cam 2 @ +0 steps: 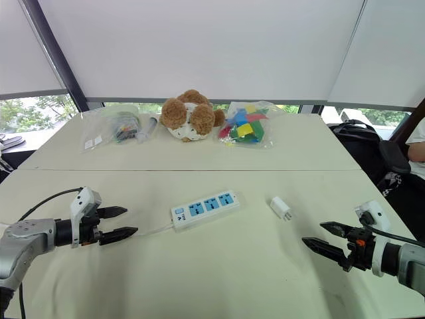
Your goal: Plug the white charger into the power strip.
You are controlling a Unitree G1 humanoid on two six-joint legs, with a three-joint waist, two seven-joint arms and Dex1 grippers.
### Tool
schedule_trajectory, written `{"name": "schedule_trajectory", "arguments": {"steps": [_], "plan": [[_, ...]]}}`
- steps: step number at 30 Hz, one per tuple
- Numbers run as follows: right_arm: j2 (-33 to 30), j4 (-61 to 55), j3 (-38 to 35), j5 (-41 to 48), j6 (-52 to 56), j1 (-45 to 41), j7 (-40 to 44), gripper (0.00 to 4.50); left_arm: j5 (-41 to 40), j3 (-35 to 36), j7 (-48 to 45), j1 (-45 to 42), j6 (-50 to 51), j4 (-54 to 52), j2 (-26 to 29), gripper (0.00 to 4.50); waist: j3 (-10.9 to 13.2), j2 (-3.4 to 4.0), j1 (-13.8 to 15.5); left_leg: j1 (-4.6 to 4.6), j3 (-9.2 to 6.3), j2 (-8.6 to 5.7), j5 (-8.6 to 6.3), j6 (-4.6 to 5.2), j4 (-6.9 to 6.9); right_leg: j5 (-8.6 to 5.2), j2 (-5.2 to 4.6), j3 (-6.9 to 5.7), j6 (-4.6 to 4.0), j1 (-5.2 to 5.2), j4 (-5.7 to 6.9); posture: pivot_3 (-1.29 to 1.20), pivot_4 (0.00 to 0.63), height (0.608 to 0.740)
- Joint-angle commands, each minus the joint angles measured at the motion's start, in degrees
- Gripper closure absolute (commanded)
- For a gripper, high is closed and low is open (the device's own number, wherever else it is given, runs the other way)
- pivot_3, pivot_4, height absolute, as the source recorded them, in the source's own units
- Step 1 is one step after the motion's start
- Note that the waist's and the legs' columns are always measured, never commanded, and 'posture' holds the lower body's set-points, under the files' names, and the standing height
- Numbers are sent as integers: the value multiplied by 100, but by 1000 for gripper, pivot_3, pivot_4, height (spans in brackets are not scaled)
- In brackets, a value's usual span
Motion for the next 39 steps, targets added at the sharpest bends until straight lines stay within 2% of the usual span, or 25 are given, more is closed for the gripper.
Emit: {"name": "schedule_trajectory", "arguments": {"steps": [1, 13, 17, 25, 27, 30, 39], "plan": [[48, -85, -111, 23, -43, -45, -11, 0, -31, 38, -29, -81, -40, -81, 15, 30, 0, 0, 0, 0, -1, 0, 0, 0, 0, 0, 0, 0, 0, 0, 1, 0, 150, 739], [3, -51, 119, -281, -21, -149, -282, 0, 116, 1, 27, -233, -344, 25, -99, 30, 0, 0, 3, 1, -1, 0, 0, 0, 4, 1, 0, 0, 2, 0, 7, 0, 150, 739], [-13, 24, 6, -262, -25, -259, -276, 0, 36, -109, -279, -413, -438, 161, -177, 30, -1, 0, 6, 2, -1, 0, 0, 0, 7, 1, 1, 0, 2, 1, 11, 0, 150, 739], [-234, -554, 404, 332, 715, -1227, -308, 0, 353, -516, -678, -1158, -1369, 1254, -709, 30, -3, 3, -11, 6, -2, -1, 1, 0, 13, 11, 4, 0, 17, 3, 19, 0, 150, 739], [-103, -916, 716, 801, 1146, -1708, -484, 0, 377, -634, -761, -1247, -1565, 1326, -892, 30, -2, 4, -21, 7, -2, -1, 1, 0, 13, 12, 4, 0, 19, 2, 22, 0, 150, 739], [152, -1197, 1210, 936, 1342, -2192, -741, 0, 475, -889, -911, -1298, -1877, 1388, -1175, 30, -3, 3, 3, 5, -7, 0, 1, 0, 13, 16, 5, -1, 26, 0, 28, 0, 150, 739], [190, -1295, 1535, 969, 1464, -2327, -873, 0, 784, -1200, -946, -1600, -2534, 2031, -1747, 30, -4, 2, 177, -18, -16, -4, 1, 1, 17, 18, 3, -12, 30, -14, 27, 0, 150, 739]]}}
